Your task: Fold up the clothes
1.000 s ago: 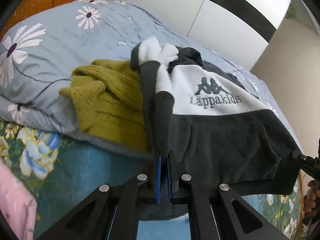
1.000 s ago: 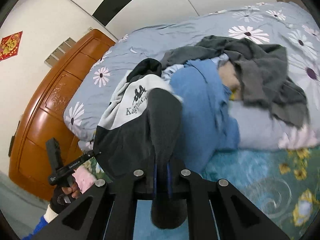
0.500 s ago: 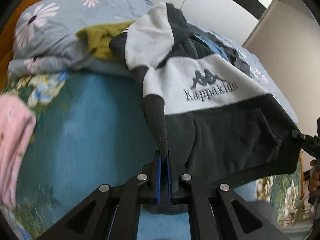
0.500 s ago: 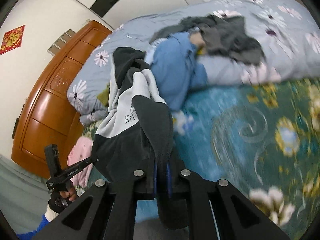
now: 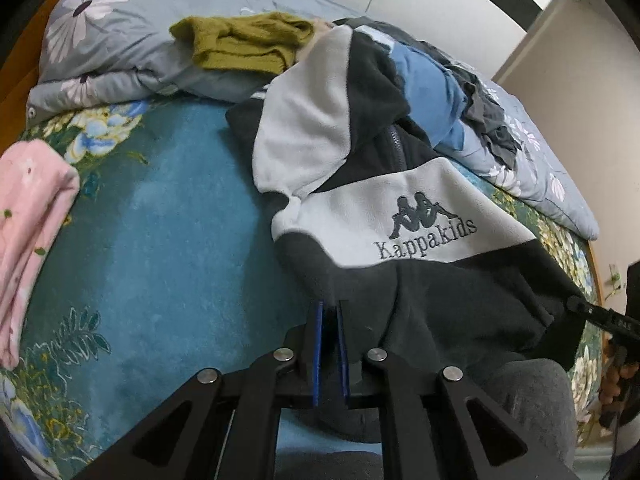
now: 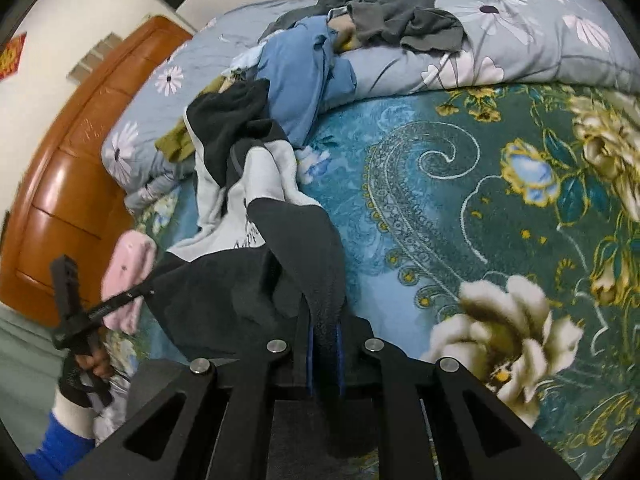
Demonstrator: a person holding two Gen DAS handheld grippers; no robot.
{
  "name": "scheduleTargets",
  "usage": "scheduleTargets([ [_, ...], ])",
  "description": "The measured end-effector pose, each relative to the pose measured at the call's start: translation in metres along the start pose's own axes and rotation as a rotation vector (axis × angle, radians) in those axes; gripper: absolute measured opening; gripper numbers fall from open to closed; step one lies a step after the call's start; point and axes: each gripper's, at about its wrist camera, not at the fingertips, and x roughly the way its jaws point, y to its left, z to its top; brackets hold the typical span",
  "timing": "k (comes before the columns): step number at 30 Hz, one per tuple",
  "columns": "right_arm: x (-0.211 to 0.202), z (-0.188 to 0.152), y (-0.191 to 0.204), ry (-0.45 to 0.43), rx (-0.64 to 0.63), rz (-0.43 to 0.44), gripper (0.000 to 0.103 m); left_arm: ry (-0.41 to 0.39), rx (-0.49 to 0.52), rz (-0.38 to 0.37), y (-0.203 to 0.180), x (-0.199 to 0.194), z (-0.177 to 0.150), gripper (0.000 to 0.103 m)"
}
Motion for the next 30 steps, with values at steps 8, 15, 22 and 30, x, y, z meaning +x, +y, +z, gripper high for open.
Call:
scheduleTargets([
  [8,0.003,0.006,-0.005,-0.004,-0.043,-0.110,0.054,-0.127,0.020,0.055,-0.013,-0.026,0.011,0.070],
  [15,-0.011,0.023,0.002,-0.088,-0.079,-0.130,0.075,-0.210,0.086,0.069,-0.029,-0.031,0.023,0.071],
  [22,-0.018,0.042,0.016,-0.218,-0.167,-0.152,0.103,-0.200,0.097,0.076,-0.040,-0.013,0.039,0.071],
  [30,0.023,0.065,0.014,-0.196,-0.196,-0.179,0.103,-0.176,0.106,0.141,-0.044,0.024,0.082,0.072],
])
